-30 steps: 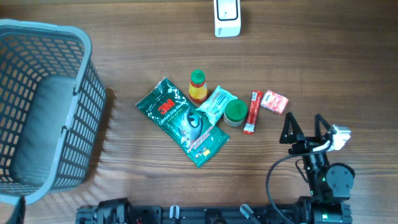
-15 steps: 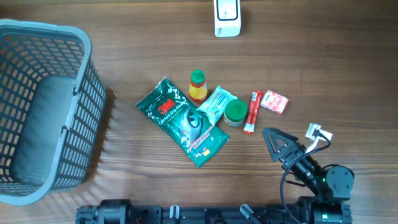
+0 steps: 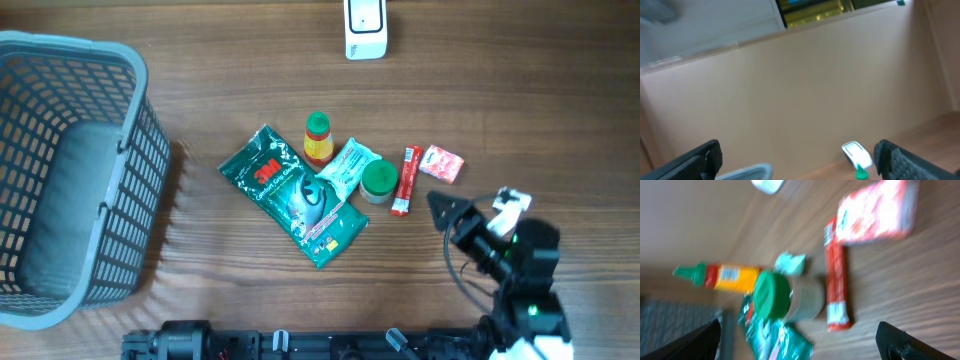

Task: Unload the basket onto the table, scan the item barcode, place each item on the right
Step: 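Reach right gripper to the Kleenex pack and grasp it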

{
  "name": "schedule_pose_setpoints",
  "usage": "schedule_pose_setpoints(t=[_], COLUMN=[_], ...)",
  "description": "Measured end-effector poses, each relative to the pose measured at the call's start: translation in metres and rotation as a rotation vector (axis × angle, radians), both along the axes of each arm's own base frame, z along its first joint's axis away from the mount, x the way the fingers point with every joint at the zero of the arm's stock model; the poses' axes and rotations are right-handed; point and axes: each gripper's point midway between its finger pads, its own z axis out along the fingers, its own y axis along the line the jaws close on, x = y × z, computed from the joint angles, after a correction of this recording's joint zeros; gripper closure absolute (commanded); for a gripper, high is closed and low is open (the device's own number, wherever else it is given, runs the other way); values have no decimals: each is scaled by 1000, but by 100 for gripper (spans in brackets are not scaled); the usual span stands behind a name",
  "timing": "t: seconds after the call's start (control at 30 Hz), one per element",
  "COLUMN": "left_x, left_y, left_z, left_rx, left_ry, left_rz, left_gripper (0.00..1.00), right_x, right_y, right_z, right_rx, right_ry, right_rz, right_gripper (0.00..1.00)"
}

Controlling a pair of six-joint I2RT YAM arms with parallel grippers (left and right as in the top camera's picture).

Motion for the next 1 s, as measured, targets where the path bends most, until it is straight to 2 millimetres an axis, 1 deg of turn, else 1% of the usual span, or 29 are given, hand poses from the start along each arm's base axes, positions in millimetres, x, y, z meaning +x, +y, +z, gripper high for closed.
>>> schedule_pose_setpoints(t=[0.07, 0.13, 0.17, 0.2, 0.23, 0.27, 0.33, 0.37, 0.43, 0.5, 0.57, 0.7, 0.73, 0.77, 0.87, 0.9, 0.93, 0.97, 1.0], left_x=[1, 2, 3, 5, 6, 9, 13, 14, 16, 18, 18, 18, 18, 18, 17, 17, 16, 16, 16], left_y=[2, 2, 3, 3, 4, 4, 4, 4, 4, 4, 4, 4, 4, 4, 5, 5, 6, 6, 6], left_z=[-1, -4, -6, -10, -15, -23, -38, -45, -57, -67, -78, -95, -98, -101, -112, -115, -119, -121, -123], left_rx=[32, 60, 69, 83, 89, 94, 101, 103, 106, 110, 114, 117, 118, 118, 119, 120, 120, 120, 121], left_ry=[-6, 0, 9, 24, 44, 77, 140, 167, 220, 261, 304, 373, 386, 400, 446, 458, 473, 483, 489], left_rz=[24, 38, 44, 51, 53, 55, 58, 57, 54, 53, 51, 48, 47, 46, 47, 47, 48, 47, 47], left_gripper=[0, 0, 0, 0, 0, 0, 0, 0, 0, 0, 0, 0, 0, 0, 0, 0, 0, 0, 0], right_x=[17, 32, 43, 50, 54, 62, 75, 78, 93, 96, 99, 102, 103, 103, 104, 104, 103, 102, 102], right_y=[-10, -19, -27, -35, -40, -45, -52, -52, -53, -53, -54, -54, -54, -54, -54, -54, -53, -52, -50], right_z=[11, 15, 10, 2, -8, -17, -38, -46, -55, -67, -78, -87, -89, -90, -95, -97, -100, -101, -100], right_rx=[-54, -106, -146, -178, -202, -225, -253, -257, -256, -251, -247, -241, -241, -241, -241, -238, -237, -231, -223], right_ry=[23, 45, 74, 107, 131, 144, 174, 190, 169, 186, 201, 211, 213, 215, 229, 235, 246, 250, 249], right_rz=[-33, -59, -89, -116, -136, -149, -171, -171, -175, -175, -177, -181, -181, -181, -178, -181, -174, -168, -162], right_gripper=[1, 1, 5, 11, 18, 21, 23, 23, 25, 25, 30, 39, 43, 51, 76, 81, 92, 95, 95])
